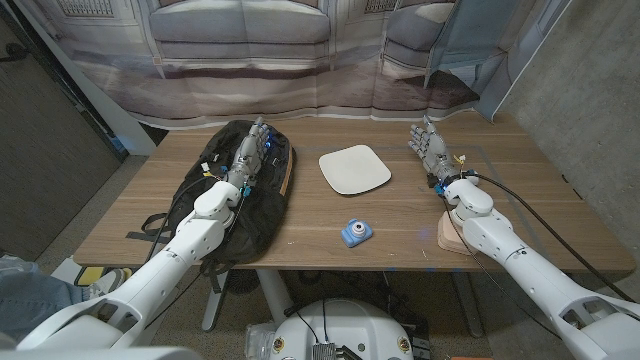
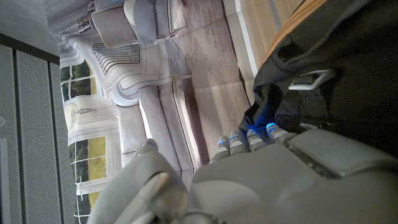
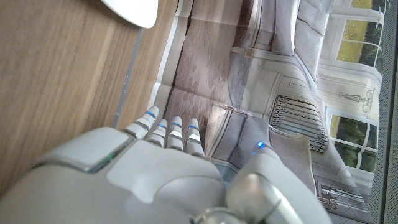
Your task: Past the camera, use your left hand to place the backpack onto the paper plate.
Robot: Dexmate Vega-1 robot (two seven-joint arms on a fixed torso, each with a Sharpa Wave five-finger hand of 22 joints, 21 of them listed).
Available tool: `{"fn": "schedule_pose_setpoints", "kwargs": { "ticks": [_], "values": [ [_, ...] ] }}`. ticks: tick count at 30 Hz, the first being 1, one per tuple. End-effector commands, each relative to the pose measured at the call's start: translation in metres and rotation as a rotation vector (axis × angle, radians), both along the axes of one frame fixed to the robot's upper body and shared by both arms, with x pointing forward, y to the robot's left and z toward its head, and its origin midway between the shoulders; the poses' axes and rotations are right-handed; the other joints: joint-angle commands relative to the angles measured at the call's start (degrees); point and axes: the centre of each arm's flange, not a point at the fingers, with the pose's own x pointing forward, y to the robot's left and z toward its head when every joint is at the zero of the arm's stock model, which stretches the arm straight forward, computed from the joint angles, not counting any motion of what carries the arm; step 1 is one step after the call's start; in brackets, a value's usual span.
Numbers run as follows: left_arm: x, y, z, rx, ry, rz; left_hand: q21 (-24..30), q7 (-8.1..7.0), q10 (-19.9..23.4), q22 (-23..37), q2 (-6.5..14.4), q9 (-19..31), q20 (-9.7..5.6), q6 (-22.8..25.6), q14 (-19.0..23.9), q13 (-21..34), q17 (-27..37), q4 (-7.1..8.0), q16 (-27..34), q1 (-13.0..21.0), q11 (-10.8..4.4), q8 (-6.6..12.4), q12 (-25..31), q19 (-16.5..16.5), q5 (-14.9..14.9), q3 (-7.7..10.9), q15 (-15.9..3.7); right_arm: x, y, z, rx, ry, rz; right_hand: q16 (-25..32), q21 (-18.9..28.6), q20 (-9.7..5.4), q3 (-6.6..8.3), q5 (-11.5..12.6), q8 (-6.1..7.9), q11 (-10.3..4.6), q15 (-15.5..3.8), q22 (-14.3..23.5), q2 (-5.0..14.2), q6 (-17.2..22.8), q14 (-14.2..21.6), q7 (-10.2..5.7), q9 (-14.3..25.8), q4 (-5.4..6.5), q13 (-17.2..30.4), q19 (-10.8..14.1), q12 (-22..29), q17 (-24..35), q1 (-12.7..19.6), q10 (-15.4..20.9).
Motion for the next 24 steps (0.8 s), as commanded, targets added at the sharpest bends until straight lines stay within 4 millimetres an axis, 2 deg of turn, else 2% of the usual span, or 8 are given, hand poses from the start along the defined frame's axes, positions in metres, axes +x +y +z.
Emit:
{"fn": "schedule_pose_setpoints", "kwargs": {
  "ticks": [1,10,15,17,24],
  "values": [
    [-0.001,0.001,0.005,0.009,0.009,0.008,0.4,0.13,-0.4,0.2,0.1,0.1,0.09,-0.3,-0.4,0.2,0.2,-0.02,0.3,0.6,-0.05,0.34,0.4,-1.4,0.3,0.41,-0.05,0.002,0.003,0.001,0.005,0.003,0.0,0.2,0.3,-1.0,0.35,0.4,0.25,0.37,0.05,0.2,-0.06,0.8,0.0,-0.07,0.1,-0.06,0.1,0.4,0.2,0.1,0.6,0.2],
    [-0.004,-0.002,0.007,0.028,0.006,0.004,0.4,0.16,-0.3,0.2,0.3,0.1,0.11,-0.2,-0.3,0.2,0.2,-0.07,0.3,0.7,-0.07,0.31,0.4,-1.5,0.4,0.42,-0.03,-0.001,0.004,-0.001,-0.007,0.004,-0.012,0.1,0.1,-0.98,0.31,0.3,0.2,0.49,0.06,0.2,-0.02,1.0,0.1,-0.1,0.2,-0.21,0.1,0.6,0.3,0.1,0.8,0.5],
    [-0.009,0.002,0.013,0.076,0.007,0.077,0.4,0.11,0.0,0.2,0.6,0.1,0.12,0.0,0.0,0.2,0.2,-0.12,0.4,0.9,-0.34,0.33,0.4,-1.4,0.5,0.45,-0.04,-0.001,0.006,-0.004,-0.005,0.007,-0.017,0.1,0.0,-0.97,0.27,0.3,0.13,0.59,0.08,0.2,-0.01,1.0,0.2,-0.08,0.2,-0.28,0.1,0.6,0.3,0.1,0.9,0.6],
    [-0.008,0.004,0.013,0.034,0.004,0.012,0.5,-0.03,0.4,0.2,0.7,0.1,0.05,0.3,0.3,0.2,0.2,-0.16,0.4,1.0,-0.63,0.4,0.6,-1.2,0.6,0.48,-0.27,-0.002,0.007,-0.005,-0.02,0.008,-0.017,0.1,0.0,-0.98,0.25,0.3,0.12,0.61,0.1,0.2,-0.01,1.0,0.3,-0.05,0.2,-0.3,0.1,0.7,0.3,0.1,0.9,0.7],
    [-0.014,0.013,0.017,0.044,-0.018,0.022,0.5,-0.18,0.8,0.2,1.1,0.1,-0.12,0.9,0.8,0.2,0.1,-0.27,0.5,1.3,-1.4,0.51,0.6,-1.0,0.7,0.53,-0.64,-0.003,0.012,-0.007,-0.024,0.016,-0.025,0.0,-0.1,-0.86,0.2,0.2,0.05,0.58,0.15,0.2,0.01,1.1,0.4,-0.15,0.2,-0.39,0.1,0.7,0.3,0.1,1.0,0.8]
  ]
}}
